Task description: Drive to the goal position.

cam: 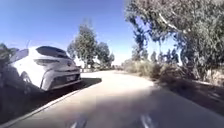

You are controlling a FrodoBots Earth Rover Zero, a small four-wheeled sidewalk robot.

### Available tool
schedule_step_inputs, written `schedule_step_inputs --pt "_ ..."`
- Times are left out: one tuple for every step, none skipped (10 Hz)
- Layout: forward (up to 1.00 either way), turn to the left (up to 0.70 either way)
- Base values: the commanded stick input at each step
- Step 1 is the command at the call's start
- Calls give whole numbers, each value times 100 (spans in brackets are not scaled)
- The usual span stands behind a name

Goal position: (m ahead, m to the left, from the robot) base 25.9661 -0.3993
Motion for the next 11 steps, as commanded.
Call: schedule_step_inputs --pt "100 0" --pt "100 0" --pt "100 0" --pt "100 0" --pt "100 0" --pt "100 0" --pt "100 0" --pt "100 0" --pt "100 0" --pt "100 0" --pt "100 0"
